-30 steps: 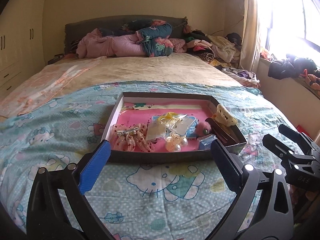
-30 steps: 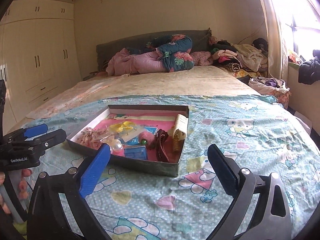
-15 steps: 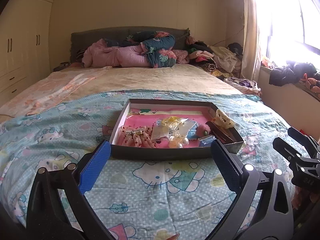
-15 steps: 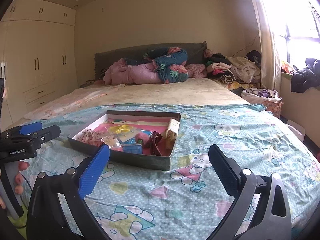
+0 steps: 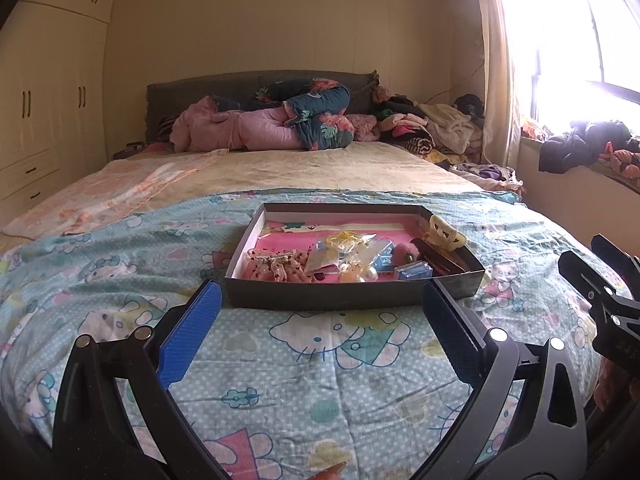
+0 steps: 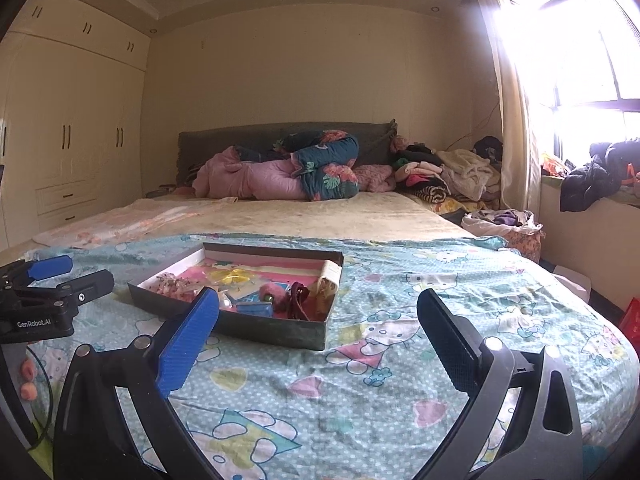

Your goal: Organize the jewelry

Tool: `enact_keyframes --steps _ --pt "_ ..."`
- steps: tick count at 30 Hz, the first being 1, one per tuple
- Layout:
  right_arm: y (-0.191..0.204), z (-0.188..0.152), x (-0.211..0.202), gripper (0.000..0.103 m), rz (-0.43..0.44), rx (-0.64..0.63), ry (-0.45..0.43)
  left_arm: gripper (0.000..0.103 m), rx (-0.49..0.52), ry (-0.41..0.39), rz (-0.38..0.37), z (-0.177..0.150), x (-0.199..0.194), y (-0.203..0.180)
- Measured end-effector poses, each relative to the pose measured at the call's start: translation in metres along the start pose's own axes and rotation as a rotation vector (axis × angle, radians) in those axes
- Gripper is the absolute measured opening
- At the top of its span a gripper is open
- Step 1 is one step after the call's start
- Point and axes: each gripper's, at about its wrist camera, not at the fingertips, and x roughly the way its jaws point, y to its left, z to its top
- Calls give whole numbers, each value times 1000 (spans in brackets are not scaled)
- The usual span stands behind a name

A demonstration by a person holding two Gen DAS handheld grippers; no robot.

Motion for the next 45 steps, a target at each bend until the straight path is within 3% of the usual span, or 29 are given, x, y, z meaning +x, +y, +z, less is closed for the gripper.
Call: enact_keyframes --steps 45 --pt "8 -7 2 97 -4 -8 0 92 -10 -1 19 -5 0 2"
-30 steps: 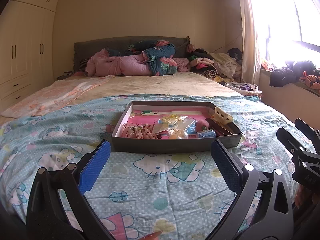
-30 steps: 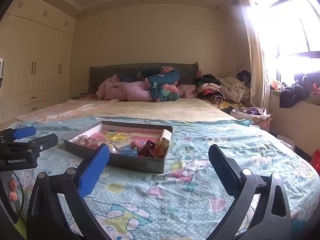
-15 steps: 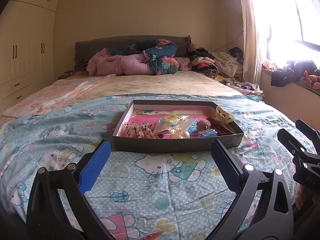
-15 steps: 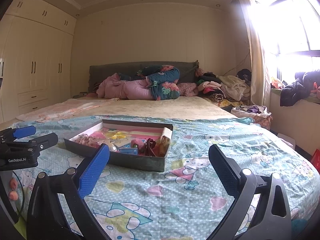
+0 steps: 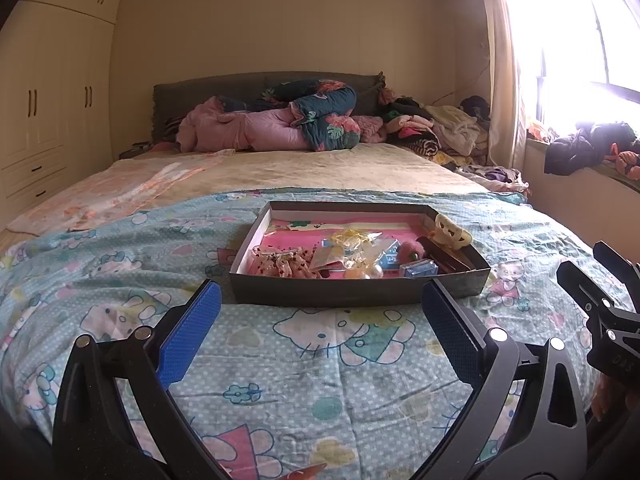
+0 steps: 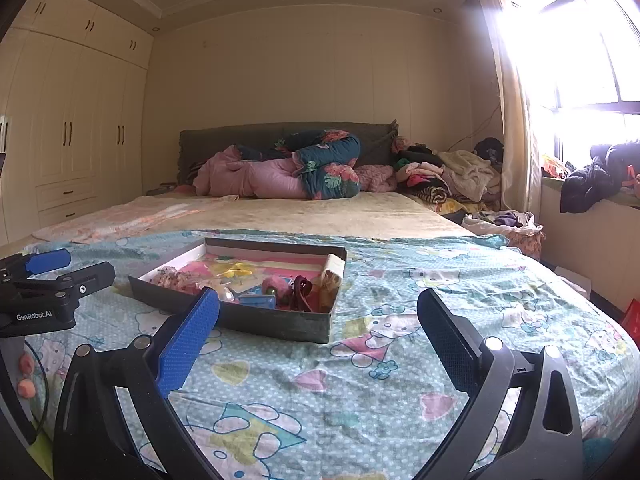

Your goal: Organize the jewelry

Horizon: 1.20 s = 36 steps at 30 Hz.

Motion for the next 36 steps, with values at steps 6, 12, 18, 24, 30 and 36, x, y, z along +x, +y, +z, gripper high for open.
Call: enact_keyframes --steps 6,12,18,24,30,36 --pt "0 0 1 97 -2 0 -4 92 0 -2 3 0 -1 0" --pt "1 0 0 97 -2 -2 -7 92 0 -2 4 1 -1 1" --pt "1 0 0 97 -3 -2 -7 92 -1 -3 5 1 -1 1" --pt "1 1 0 97 -3 -4 -8 92 0 -3 5 1 -1 1" --pt "1 2 -1 97 -3 -4 -10 92 0 -6 7 2 -1 1" --pt "1 2 -1 97 -4 -5 -11 92 0 -4 12 3 -2 2"
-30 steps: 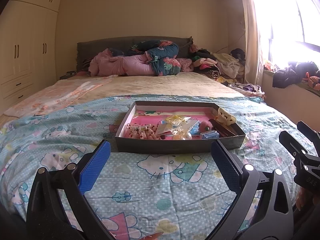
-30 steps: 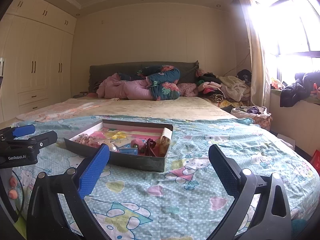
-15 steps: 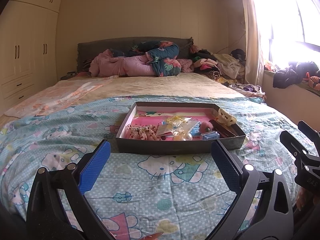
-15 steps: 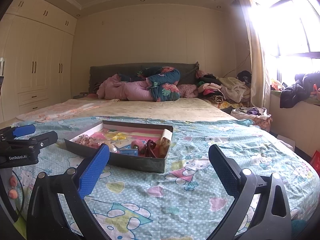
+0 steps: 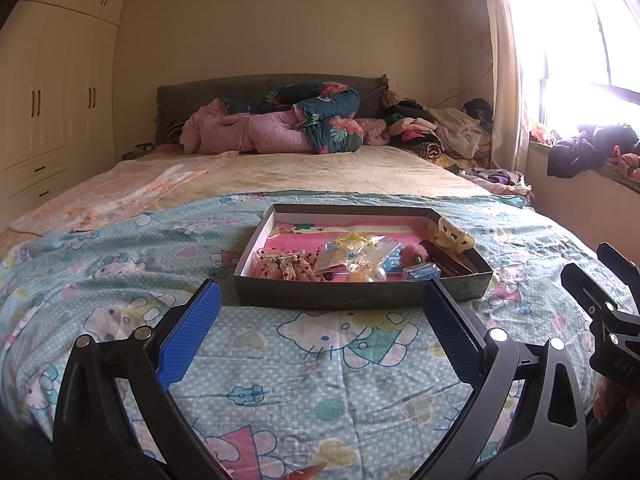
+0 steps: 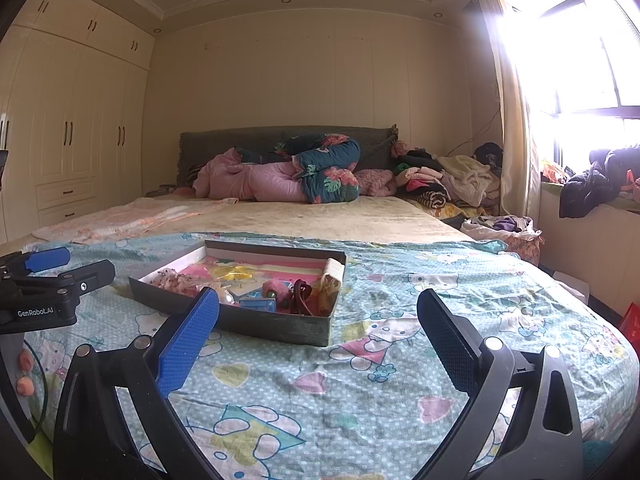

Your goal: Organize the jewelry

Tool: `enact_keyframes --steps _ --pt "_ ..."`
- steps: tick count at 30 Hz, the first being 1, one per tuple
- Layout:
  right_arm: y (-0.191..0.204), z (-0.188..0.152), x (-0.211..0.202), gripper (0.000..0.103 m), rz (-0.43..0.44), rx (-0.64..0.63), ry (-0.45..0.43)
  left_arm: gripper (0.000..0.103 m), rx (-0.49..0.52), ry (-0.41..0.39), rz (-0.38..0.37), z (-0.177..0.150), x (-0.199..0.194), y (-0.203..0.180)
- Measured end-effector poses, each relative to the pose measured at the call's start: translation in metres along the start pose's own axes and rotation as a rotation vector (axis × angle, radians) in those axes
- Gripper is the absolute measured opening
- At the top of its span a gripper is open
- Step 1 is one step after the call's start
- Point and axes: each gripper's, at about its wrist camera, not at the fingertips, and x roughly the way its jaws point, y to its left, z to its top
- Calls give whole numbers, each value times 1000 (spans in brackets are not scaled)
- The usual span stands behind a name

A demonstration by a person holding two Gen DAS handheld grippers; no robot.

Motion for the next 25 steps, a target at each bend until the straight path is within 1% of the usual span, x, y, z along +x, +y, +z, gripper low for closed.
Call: enact_keyframes --steps 12,17,19,21,23,24,25 --pt "-1 0 -1 97 -5 0 1 92 -13 -2 13 1 0 2" --pt "-2 -1 -1 97 -6 3 9 92 -7 -6 3 2 0 1" --pt "-7 0 1 97 -5 19 18 92 -22 5 14 2 2 3" --pt "-20 2 9 97 -12 67 46 92 -58 44 23 4 12 13" --pt "-45 5 26 97 -44 140 96 92 -112 91 63 11 28 34" --pt "-61 7 40 97 -70 170 141 92 -130 117 102 15 39 48" --pt "-81 9 57 97 -123 202 184 92 -149 131 151 21 49 65"
